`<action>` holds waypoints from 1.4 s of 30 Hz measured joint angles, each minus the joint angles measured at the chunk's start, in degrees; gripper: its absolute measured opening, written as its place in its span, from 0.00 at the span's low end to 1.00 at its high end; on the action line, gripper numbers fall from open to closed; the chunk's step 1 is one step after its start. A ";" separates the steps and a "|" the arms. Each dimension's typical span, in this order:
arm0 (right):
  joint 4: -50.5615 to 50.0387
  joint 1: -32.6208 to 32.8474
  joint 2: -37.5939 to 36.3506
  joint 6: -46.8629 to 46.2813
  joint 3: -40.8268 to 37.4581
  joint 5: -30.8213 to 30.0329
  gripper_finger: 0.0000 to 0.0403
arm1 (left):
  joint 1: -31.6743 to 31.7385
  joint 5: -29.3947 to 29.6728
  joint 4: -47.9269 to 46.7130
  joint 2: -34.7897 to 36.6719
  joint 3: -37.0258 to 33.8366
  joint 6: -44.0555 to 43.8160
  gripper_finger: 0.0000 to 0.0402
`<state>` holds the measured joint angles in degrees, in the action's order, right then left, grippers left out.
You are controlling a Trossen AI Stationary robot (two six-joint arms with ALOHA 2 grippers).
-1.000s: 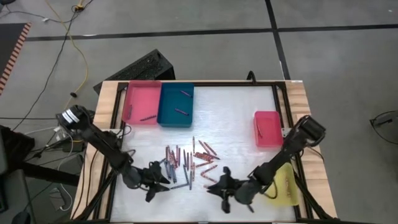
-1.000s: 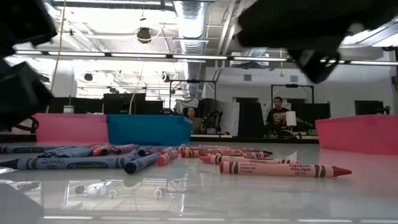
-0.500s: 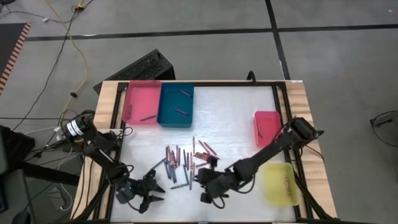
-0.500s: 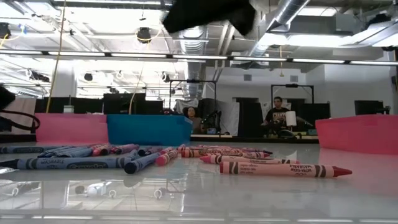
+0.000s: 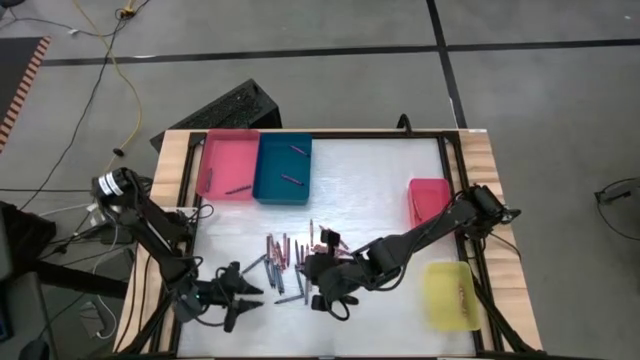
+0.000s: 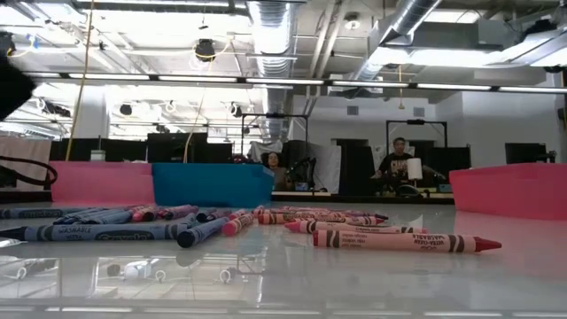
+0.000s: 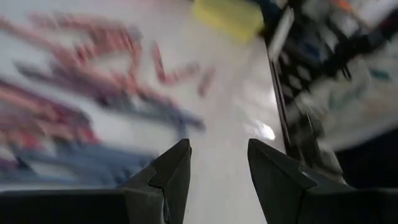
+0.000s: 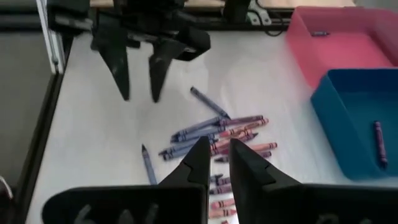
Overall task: Sort crayons
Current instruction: Put the red crayon into the small red bin
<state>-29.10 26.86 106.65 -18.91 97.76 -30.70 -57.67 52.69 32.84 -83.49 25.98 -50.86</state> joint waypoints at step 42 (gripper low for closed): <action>-11.77 10.63 8.90 -17.68 -7.13 0.71 0.44 | 1.72 -11.21 -15.58 1.54 8.81 13.14 0.37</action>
<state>-40.87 37.50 115.55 -36.60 90.63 -30.00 -55.95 41.48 17.26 -81.95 34.79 -37.71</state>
